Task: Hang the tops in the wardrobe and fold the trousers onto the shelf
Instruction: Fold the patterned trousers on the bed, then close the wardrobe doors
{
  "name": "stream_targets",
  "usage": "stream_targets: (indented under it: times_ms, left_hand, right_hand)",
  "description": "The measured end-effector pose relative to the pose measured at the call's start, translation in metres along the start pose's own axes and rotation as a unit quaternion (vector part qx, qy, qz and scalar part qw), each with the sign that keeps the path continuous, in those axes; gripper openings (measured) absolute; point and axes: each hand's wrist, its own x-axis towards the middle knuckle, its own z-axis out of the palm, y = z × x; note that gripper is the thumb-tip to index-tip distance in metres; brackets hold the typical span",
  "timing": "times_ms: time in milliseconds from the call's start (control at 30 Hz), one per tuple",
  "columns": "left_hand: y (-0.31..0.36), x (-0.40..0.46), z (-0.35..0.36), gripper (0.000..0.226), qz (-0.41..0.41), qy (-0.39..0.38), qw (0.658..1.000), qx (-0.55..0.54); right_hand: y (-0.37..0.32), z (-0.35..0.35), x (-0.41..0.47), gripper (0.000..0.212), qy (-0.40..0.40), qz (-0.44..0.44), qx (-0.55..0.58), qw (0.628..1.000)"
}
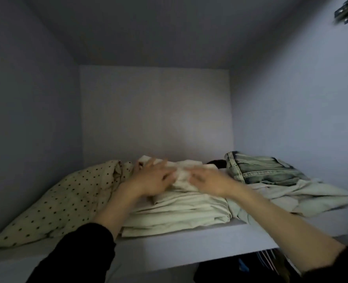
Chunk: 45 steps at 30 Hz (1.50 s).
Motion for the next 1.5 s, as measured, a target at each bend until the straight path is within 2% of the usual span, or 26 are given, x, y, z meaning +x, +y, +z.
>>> stream_targets:
  times_ms: [33,100,233,367,533,667,767,900,1067,1300,1500]
  left_hand:
    - [0.005,-0.001,0.013,0.049,-0.011,-0.050,0.998,0.044]
    - [0.010,-0.004,0.025,0.050,-0.029,-0.099,0.990,0.092]
    - [0.019,-0.012,0.005,0.049,-0.052,-0.130,0.986,0.088]
    - [0.030,-0.040,-0.007,0.048,-0.072,-0.023,0.996,0.045]
    - [0.069,-0.120,0.009,0.054,-0.094,0.123,0.987,0.041]
    - [0.103,-0.190,0.022,0.051,-0.130,0.152,0.979,-0.025]
    - [0.118,-0.235,0.029,0.048,-0.135,0.160,0.977,-0.049]
    - [0.132,-0.296,0.030,0.040,-0.139,0.195,0.967,-0.086]
    - [0.132,-0.373,0.021,0.038,-0.153,0.183,0.968,-0.075]
    - [0.110,-0.498,-0.015,0.033,-0.133,0.225,0.965,-0.018]
    - [0.088,-0.575,-0.072,0.040,-0.144,0.324,0.932,0.072]
  right_hand:
    - [0.001,0.012,-0.005,0.050,-0.065,-0.005,-0.054,0.996]
    - [0.002,0.019,-0.010,0.050,-0.140,0.016,-0.094,0.986]
    - [-0.005,0.001,-0.009,0.050,-0.180,0.024,-0.062,0.982]
    - [-0.014,-0.013,-0.037,0.050,-0.106,0.002,-0.022,0.994]
    - [-0.024,-0.017,-0.113,0.046,0.027,-0.087,0.010,0.996]
    - [-0.039,-0.017,-0.180,0.042,0.085,-0.119,0.068,0.987]
    - [-0.056,-0.006,-0.223,0.041,0.067,-0.128,0.084,0.986]
    - [-0.085,0.009,-0.277,0.042,-0.006,-0.113,0.109,0.988]
    - [-0.134,0.014,-0.333,0.046,-0.100,-0.101,0.104,0.984]
    - [-0.240,0.021,-0.403,0.048,-0.102,-0.082,0.144,0.981]
    - [-0.336,0.014,-0.432,0.050,-0.102,-0.114,0.175,0.972]
